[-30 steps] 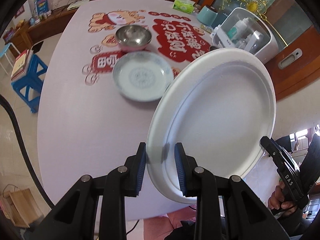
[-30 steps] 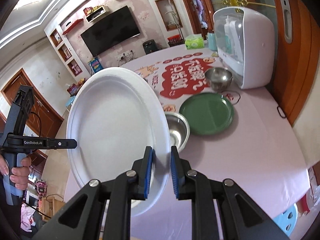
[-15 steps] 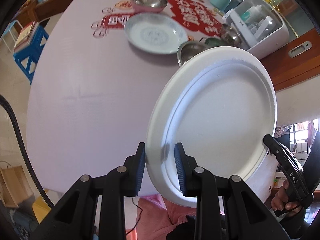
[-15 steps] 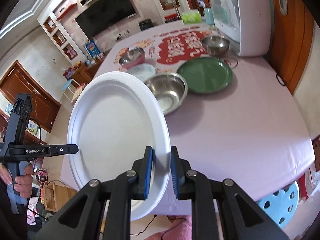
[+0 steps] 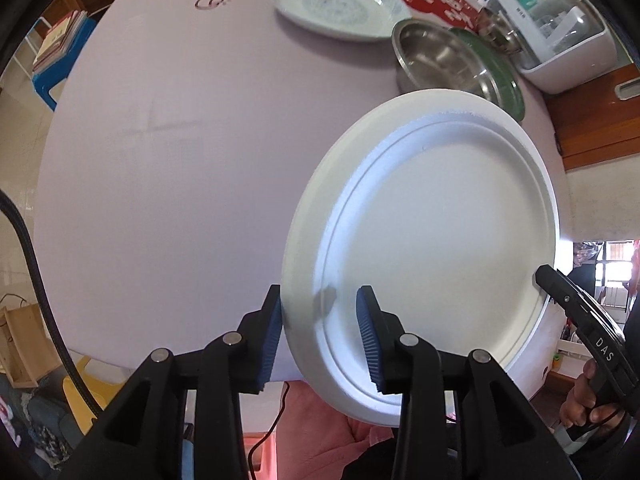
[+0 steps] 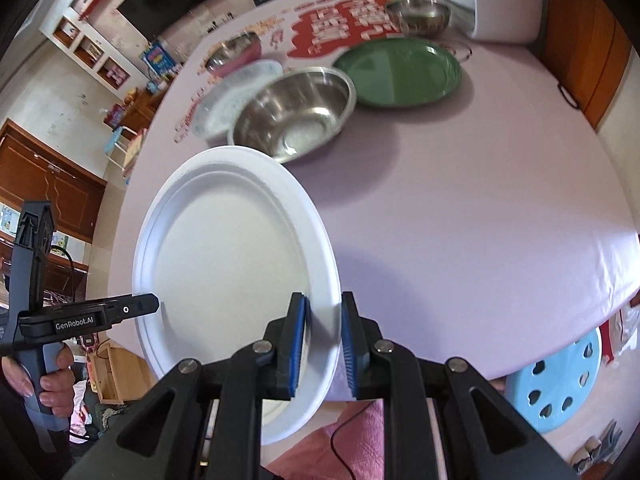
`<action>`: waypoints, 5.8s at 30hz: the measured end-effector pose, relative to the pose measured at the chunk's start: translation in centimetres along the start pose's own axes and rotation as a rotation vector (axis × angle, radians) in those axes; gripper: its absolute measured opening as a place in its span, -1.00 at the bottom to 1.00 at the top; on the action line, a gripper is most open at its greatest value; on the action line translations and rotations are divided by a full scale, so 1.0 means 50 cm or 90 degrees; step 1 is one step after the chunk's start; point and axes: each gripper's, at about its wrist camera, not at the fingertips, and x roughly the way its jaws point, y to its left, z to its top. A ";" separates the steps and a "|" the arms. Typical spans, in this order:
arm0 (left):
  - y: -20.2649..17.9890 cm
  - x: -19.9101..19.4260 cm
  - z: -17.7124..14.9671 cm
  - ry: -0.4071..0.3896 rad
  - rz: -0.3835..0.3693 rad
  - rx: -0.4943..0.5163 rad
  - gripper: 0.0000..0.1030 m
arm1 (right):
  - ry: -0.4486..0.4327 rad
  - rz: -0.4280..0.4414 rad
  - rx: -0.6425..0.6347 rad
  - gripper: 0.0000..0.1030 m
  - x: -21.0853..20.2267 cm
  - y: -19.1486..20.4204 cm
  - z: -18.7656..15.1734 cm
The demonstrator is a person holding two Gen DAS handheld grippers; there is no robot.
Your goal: Organize plates and bowls
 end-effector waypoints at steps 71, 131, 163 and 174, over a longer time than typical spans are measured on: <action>0.054 -0.047 -0.094 -0.206 -0.063 -0.097 0.04 | -0.005 -0.099 0.034 -0.57 0.041 -0.071 0.047; 0.079 -0.199 0.268 -0.395 -0.008 -0.164 0.46 | -0.055 0.146 -0.122 0.29 0.115 0.066 0.558; 0.123 0.071 0.423 -0.242 -0.029 -0.247 0.42 | 0.101 0.196 -0.083 0.29 0.351 0.072 0.601; 0.123 0.105 0.450 -0.242 -0.036 -0.233 0.21 | 0.120 0.207 -0.092 -0.40 0.389 0.068 0.607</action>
